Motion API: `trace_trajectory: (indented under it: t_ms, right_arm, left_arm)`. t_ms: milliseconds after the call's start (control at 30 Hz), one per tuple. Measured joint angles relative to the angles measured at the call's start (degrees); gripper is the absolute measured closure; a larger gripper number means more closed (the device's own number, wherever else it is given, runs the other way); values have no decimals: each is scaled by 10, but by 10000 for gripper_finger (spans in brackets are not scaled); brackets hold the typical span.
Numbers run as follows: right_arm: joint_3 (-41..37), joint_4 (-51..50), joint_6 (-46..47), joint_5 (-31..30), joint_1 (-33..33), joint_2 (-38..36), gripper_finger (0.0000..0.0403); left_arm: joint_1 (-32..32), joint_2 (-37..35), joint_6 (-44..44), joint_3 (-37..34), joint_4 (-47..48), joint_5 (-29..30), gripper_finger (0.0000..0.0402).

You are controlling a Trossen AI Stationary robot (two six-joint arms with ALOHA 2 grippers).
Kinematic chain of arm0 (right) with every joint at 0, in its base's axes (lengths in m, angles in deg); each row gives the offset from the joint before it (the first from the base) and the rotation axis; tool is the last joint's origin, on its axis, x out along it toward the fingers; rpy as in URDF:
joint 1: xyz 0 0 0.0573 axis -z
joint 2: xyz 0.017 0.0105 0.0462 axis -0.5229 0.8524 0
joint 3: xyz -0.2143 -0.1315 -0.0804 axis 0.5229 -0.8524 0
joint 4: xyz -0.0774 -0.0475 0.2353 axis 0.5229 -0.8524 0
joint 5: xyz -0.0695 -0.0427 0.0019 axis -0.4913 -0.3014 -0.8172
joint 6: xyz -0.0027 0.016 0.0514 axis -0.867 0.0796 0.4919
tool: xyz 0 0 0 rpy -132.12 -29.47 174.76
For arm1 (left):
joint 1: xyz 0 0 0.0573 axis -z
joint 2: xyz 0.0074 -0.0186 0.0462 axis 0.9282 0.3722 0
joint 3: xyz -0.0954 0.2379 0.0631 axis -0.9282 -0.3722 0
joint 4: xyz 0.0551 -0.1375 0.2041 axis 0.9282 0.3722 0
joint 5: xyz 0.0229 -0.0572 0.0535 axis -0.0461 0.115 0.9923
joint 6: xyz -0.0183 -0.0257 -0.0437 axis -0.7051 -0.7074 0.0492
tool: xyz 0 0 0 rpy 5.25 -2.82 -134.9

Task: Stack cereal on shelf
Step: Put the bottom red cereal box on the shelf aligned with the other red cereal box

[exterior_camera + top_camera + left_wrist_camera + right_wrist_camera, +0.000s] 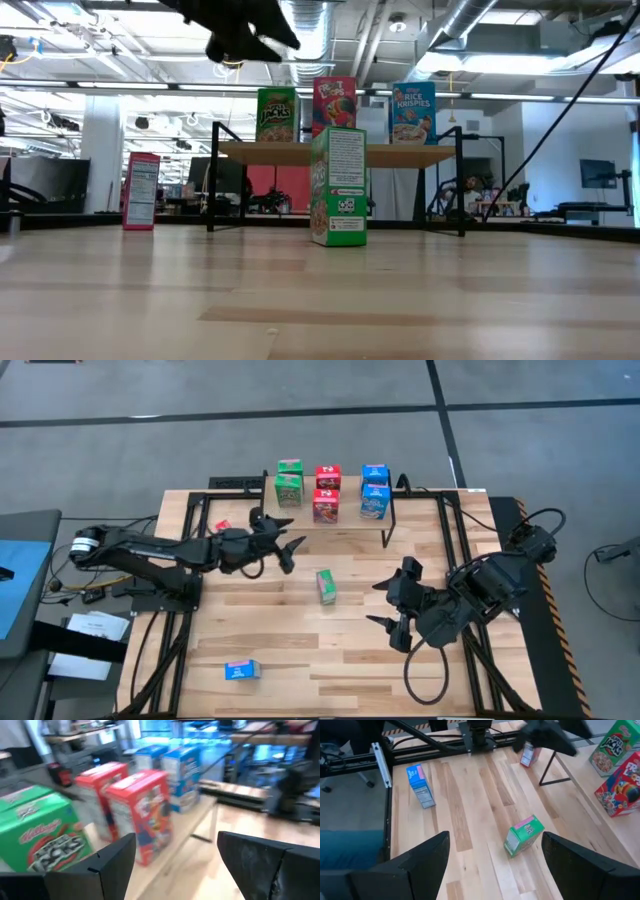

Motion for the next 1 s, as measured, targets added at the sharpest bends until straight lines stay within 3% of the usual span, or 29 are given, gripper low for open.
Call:
trace_trajectory:
  t_ms: [233, 900, 1000]
  right_arm:
    - [0, 2, -20, 0, 39, 0, 63]
    - [0, 189, -378, -1, 219, 0, 63]
    - [0, 207, -409, 23, 250, 0, 63]
  left_arm:
    - [40, -66, -29, 0, 99, -8, 132]
    - [61, -101, -70, 0, 190, 15, 132]
    - [61, -119, -77, 0, 206, 22, 132]
